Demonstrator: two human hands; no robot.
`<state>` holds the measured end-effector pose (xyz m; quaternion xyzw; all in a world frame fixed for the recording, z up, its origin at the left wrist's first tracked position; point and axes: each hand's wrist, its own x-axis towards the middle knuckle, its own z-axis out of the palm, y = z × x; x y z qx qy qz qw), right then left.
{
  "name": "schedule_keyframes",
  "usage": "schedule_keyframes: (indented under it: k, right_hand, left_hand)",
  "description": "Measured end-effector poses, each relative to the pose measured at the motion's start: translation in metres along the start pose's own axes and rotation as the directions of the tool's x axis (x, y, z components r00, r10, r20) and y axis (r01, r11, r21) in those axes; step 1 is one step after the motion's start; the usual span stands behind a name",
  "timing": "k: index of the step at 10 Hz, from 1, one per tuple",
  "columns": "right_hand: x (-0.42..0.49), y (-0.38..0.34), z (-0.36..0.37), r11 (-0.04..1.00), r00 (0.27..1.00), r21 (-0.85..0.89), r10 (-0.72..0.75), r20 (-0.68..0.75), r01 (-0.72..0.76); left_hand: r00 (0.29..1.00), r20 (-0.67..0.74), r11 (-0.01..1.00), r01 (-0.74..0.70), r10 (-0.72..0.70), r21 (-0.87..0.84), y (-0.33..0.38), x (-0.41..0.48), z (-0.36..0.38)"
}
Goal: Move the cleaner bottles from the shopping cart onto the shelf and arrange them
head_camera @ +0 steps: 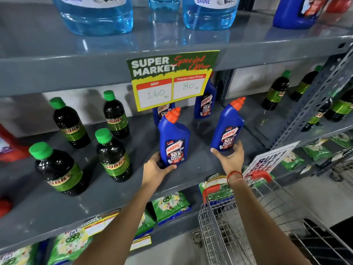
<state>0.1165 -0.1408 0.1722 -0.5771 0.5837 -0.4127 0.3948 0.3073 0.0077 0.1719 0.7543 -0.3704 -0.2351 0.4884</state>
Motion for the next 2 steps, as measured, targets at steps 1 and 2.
schedule_keyframes:
  k: [1, 2]
  right_hand:
    - [-0.030, -0.008, -0.010, 0.993, 0.997, 0.096, -0.063, -0.033, 0.066]
    - [-0.057, -0.016, -0.020, 0.966, 0.991, 0.225, -0.132, -0.006, 0.130]
  left_hand:
    - [0.998, -0.019, 0.998, -0.064, 0.064, 0.021, -0.006, -0.013, -0.010]
    - [0.998, -0.023, 0.997, -0.059, 0.060, 0.040, -0.005, -0.025, -0.028]
